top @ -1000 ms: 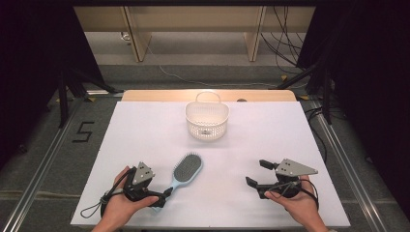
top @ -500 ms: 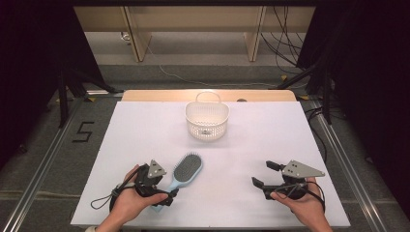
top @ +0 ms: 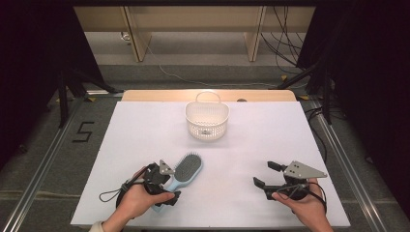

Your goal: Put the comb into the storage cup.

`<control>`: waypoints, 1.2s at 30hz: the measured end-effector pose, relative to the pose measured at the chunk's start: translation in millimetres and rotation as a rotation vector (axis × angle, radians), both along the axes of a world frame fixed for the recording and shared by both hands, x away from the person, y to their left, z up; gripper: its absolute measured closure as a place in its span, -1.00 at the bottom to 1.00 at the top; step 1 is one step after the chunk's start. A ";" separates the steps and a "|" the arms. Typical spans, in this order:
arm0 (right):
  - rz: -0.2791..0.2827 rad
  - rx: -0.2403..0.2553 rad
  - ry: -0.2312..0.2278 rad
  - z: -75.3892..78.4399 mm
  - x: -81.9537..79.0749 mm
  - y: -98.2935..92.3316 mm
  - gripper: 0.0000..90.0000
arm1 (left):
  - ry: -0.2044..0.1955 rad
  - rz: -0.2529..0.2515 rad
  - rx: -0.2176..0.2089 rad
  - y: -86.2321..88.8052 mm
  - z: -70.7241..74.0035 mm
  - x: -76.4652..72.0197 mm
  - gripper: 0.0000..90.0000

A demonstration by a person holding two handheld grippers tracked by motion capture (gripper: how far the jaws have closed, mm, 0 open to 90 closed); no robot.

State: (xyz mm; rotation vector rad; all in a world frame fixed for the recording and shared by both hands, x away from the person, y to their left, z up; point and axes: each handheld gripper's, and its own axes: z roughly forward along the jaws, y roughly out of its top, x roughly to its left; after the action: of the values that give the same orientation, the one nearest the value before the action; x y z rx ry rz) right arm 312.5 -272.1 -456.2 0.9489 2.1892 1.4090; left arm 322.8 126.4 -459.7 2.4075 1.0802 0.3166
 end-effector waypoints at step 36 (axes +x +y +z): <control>0.001 0.005 -0.004 0.7 0.6 -1.2 -0.50 | 0.262 0.067 0.177 -24.8 -5.9 36.5 -0.13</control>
State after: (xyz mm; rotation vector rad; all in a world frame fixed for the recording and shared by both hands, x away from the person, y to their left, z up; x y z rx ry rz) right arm 313.1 -273.3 -455.5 0.9466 2.1845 1.4163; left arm 359.2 101.5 -465.5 2.6281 1.2978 0.1242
